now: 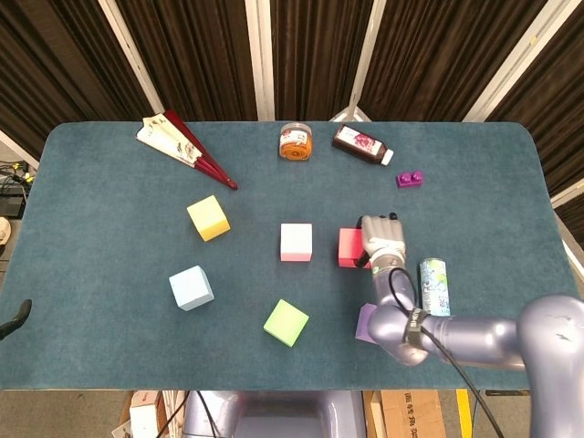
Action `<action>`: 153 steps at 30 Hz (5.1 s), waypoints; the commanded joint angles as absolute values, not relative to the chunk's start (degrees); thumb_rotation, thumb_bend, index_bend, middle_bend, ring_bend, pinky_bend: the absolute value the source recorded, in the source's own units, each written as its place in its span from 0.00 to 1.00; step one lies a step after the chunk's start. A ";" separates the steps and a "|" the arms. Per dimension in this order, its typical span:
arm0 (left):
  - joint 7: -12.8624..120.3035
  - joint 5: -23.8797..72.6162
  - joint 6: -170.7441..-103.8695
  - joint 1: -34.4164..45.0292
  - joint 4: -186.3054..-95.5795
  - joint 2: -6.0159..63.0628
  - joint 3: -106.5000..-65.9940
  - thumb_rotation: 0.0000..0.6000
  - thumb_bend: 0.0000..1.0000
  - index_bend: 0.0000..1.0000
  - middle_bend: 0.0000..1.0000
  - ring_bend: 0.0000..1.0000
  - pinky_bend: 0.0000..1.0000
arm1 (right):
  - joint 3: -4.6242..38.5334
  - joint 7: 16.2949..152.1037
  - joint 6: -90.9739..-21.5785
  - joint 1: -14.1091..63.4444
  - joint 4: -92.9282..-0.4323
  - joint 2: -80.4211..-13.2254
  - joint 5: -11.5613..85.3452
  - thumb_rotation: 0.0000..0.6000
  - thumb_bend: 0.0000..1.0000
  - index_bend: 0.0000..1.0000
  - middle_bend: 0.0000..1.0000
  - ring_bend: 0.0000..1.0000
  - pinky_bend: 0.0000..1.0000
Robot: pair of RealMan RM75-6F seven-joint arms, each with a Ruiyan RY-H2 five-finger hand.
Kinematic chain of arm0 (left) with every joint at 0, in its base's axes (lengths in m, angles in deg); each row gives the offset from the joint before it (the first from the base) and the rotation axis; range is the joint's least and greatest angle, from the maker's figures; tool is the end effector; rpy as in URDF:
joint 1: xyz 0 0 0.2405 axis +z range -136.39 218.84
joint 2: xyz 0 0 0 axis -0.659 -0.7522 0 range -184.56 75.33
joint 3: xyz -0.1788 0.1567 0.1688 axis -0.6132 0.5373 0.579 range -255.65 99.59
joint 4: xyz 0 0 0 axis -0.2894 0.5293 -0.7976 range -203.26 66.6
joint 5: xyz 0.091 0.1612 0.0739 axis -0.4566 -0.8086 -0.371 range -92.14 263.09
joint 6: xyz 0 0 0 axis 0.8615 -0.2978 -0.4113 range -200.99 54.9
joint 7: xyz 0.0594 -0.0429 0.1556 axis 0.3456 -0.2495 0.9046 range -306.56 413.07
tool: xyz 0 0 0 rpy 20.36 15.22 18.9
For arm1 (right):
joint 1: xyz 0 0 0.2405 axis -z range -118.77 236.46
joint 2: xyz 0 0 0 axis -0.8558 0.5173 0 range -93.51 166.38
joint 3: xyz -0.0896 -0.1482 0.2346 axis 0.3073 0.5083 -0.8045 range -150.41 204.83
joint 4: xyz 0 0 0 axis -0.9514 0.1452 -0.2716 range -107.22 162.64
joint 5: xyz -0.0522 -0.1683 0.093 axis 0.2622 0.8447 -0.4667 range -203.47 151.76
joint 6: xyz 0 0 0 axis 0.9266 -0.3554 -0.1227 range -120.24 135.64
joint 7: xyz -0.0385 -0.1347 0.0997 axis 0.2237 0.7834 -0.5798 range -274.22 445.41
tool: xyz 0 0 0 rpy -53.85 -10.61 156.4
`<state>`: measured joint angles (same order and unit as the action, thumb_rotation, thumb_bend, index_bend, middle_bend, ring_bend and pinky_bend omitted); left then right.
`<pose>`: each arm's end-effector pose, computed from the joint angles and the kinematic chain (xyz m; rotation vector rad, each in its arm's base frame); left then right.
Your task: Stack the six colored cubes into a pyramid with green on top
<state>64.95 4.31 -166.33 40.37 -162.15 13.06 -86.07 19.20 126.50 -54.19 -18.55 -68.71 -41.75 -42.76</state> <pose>-0.3422 0.1999 0.2036 -1.1755 -0.7383 -0.8392 -0.1022 -0.4453 0.0316 1.5184 -1.3405 0.3937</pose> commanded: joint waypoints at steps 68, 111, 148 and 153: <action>64.07 5.10 -170.32 42.08 -162.58 13.36 -87.13 1.00 0.35 0.07 0.00 0.00 0.00 | 6.35 131.50 -48.79 -10.25 -59.23 -49.95 -36.50 1.00 0.27 0.45 0.37 0.18 0.00; 64.78 5.44 -170.17 41.98 -162.62 13.58 -87.32 1.00 0.35 0.07 0.00 0.00 0.00 | 6.57 130.38 -45.82 -9.29 -56.52 -51.84 -34.60 1.00 0.27 0.45 0.34 0.18 0.00; 65.44 6.06 -170.06 41.97 -162.93 13.75 -87.50 1.00 0.35 0.07 0.00 0.00 0.00 | 8.01 131.33 -43.27 -10.44 -58.13 -49.69 -36.24 1.00 0.27 0.04 0.04 0.01 0.00; 64.86 5.66 -170.13 41.81 -162.41 13.79 -87.59 1.00 0.35 0.07 0.00 0.00 0.00 | 7.72 129.44 -43.57 -9.03 -61.10 -46.90 -34.66 1.00 0.27 0.02 0.03 0.00 0.00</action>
<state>64.94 5.73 -170.11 41.84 -162.49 13.79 -87.59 7.88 130.28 -43.43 -9.75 -59.88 -48.14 -35.42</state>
